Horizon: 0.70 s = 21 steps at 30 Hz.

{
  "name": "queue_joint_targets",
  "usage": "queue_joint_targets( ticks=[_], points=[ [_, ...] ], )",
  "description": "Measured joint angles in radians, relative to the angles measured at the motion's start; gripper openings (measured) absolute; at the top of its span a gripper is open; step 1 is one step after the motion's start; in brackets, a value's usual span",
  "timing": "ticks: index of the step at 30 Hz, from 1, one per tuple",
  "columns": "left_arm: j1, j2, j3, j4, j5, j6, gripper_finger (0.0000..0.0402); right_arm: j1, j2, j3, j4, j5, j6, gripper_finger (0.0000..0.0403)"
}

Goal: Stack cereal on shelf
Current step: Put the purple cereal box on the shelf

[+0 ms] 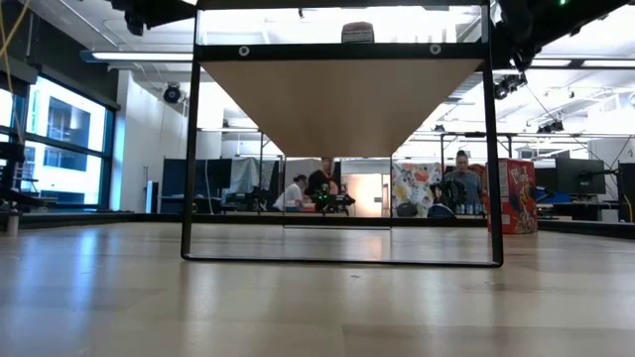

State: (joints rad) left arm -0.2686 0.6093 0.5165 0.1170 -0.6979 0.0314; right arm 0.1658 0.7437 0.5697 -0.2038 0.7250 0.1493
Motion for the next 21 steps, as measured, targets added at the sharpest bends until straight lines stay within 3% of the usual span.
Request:
queue_joint_targets(
  ticks=[4,10,17,21],
  points=[
    [-0.023,0.018,0.088,-0.181,0.12,-0.158,0.0247,-0.018,0.001,0.0,-0.031,0.001,0.008,0.0067],
    [-0.128,0.196,0.401,-0.704,0.162,-0.494,0.0247,-0.038,0.002,-0.025,-0.039,0.008,0.019,0.0106],
    [-0.236,0.486,0.684,-1.073,0.3,-0.814,0.0247,-0.07,0.002,-0.048,-0.048,0.008,0.063,0.0115],
    [-0.283,0.568,0.767,-1.223,0.33,-1.136,0.0247,-0.083,0.003,-0.048,-0.045,0.005,0.105,0.0115]
  ],
)
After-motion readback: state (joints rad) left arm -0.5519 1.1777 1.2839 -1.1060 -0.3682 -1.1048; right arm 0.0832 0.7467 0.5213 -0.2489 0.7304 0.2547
